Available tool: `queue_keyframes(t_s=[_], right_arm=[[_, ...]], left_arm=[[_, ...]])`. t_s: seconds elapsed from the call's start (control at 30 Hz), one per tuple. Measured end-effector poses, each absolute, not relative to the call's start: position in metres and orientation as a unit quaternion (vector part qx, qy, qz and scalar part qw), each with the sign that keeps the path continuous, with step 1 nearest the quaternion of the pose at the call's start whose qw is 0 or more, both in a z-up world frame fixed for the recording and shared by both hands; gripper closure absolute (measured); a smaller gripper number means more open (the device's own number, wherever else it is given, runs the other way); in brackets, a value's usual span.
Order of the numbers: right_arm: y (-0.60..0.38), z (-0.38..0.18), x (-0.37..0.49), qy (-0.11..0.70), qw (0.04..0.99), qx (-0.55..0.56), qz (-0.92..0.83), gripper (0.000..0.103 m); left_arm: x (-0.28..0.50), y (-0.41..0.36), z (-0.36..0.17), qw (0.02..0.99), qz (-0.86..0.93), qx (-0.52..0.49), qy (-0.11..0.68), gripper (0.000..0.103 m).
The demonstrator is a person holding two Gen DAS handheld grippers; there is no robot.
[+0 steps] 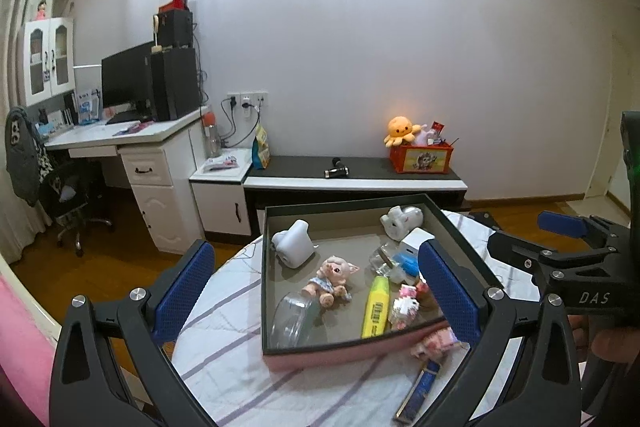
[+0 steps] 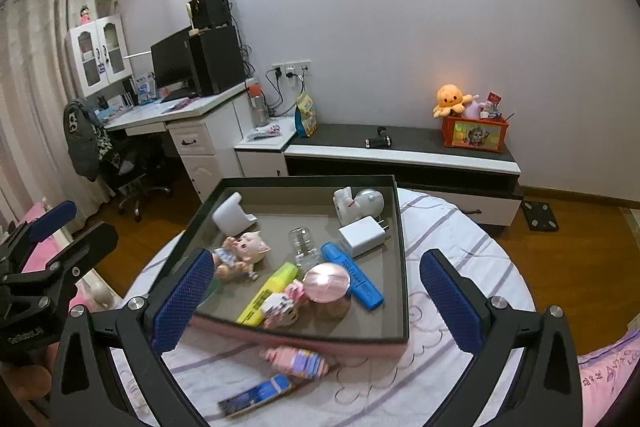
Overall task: Organize rigid objects
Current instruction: 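Withdraw both tools toward the blue-gold box and block figure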
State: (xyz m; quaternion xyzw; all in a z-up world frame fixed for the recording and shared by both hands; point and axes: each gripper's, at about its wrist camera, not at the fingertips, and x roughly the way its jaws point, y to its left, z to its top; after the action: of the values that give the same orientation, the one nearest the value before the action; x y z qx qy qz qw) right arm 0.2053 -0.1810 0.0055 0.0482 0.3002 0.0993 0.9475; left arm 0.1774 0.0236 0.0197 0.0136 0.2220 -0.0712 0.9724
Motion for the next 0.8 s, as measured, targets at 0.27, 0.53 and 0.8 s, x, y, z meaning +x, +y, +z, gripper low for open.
queue_keyframes(t_s=[0.27,0.53,0.8], right_arm=[[-0.178,0.011,0.158,0.281,0.953,0.060,0.100,0.000],[-0.184,0.004,0.111,0.271,0.954,0.070,0.102,0.000],[-0.197,-0.024,0.081,0.290,0.950,0.090,0.077,0.000]], left_arm=[[0.134,0.034,0.019,0.973,-0.068,-0.005,0.219,0.000],[0.093,0.033,-0.001,0.971,-0.070,-0.011,0.229,0.000],[0.068,0.027,-0.022,0.966,-0.074,-0.013,0.248,0.000]])
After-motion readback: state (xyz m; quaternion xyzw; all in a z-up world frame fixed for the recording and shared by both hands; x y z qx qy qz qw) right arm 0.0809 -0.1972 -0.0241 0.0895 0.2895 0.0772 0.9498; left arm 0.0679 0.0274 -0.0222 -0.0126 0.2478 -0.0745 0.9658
